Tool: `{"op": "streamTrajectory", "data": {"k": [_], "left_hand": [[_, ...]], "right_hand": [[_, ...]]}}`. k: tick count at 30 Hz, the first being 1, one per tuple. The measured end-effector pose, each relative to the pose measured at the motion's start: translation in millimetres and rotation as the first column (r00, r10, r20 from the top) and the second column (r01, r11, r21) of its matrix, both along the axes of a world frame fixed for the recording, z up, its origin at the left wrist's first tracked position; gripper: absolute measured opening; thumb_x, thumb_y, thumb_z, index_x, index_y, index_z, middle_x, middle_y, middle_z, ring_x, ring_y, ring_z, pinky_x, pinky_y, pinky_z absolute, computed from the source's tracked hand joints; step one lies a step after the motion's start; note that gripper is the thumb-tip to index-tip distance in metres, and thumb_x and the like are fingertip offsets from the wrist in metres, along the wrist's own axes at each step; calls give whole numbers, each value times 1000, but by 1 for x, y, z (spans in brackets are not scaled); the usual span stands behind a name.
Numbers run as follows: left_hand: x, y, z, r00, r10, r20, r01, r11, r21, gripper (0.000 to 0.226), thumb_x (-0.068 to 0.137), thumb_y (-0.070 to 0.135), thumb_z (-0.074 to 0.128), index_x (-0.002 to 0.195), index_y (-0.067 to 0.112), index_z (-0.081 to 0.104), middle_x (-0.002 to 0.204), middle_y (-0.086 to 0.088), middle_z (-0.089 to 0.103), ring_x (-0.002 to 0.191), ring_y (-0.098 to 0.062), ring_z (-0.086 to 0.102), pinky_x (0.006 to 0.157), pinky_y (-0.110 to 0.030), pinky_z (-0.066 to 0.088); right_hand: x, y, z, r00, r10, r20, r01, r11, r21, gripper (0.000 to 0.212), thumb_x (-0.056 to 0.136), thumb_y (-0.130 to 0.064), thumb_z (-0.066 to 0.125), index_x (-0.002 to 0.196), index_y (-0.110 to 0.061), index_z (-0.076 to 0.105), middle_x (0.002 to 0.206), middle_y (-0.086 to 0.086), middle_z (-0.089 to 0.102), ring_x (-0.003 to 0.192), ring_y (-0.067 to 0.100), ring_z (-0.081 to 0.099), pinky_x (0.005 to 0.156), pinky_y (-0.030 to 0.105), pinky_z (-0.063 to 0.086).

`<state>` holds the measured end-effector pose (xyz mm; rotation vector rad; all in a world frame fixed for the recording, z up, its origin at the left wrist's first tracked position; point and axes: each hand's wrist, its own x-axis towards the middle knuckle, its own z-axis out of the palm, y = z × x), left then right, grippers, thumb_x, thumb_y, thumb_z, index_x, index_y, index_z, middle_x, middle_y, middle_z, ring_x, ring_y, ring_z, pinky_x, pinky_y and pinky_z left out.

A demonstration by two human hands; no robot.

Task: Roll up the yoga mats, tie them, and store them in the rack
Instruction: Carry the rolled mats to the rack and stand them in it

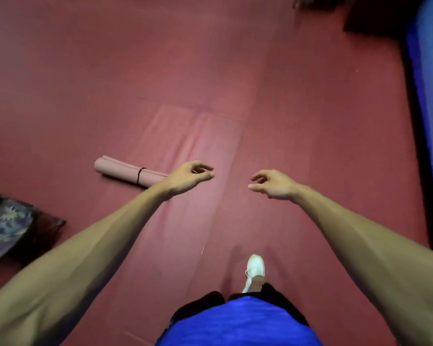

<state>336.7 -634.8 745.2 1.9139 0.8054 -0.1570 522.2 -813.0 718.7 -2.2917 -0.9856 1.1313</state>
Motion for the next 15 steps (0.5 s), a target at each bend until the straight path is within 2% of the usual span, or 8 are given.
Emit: {"op": "streamTrajectory", "data": {"k": [2,5,7,10,12,15], "left_hand": [[-14,26,-7,997,65,-35,-65,998,7,21,89,30,64,110,26,64,98,4,63,80,-4,56,73,-19,43],[-22,66,-18,989,123,-84,-121,992,21,23,89,31,64,112,25,64,107,0,65,95,-12,60,87,-26,47],[-19,96,-25,981,136,-139,-133,991,32,27,90,30,64,115,22,64,110,-2,65,94,-15,60,89,-29,47],[-3,144,-33,969,128,-211,-112,990,88,29,91,27,62,118,17,63,112,-4,64,96,-16,59,90,-27,45],[12,177,-40,957,150,-250,-134,988,84,23,91,25,61,113,18,65,108,-5,65,93,-14,58,88,-25,45],[35,223,-53,942,179,-282,-171,984,53,14,89,27,63,103,25,65,103,-1,63,98,-14,57,88,-25,43]], "right_hand": [[-9,40,-13,997,74,-37,-74,997,-15,44,91,-33,65,128,-9,58,125,11,61,70,8,49,61,14,37],[-14,96,-30,984,154,-86,-157,987,-26,48,91,-35,64,131,-9,55,127,11,59,83,15,50,76,23,39],[-8,134,-40,977,169,-128,-172,985,-15,48,91,-35,64,131,-10,55,126,9,58,81,13,51,79,25,39],[11,186,-51,971,71,-228,-62,997,49,41,90,-32,65,126,-13,59,116,5,60,91,15,56,89,34,49],[30,214,-57,962,-30,-272,53,996,76,35,90,-30,65,120,-14,63,109,2,63,98,16,59,98,39,48],[51,250,-72,953,-105,-284,127,990,60,31,90,-26,66,117,-12,65,104,2,64,95,15,59,93,36,48]]}}
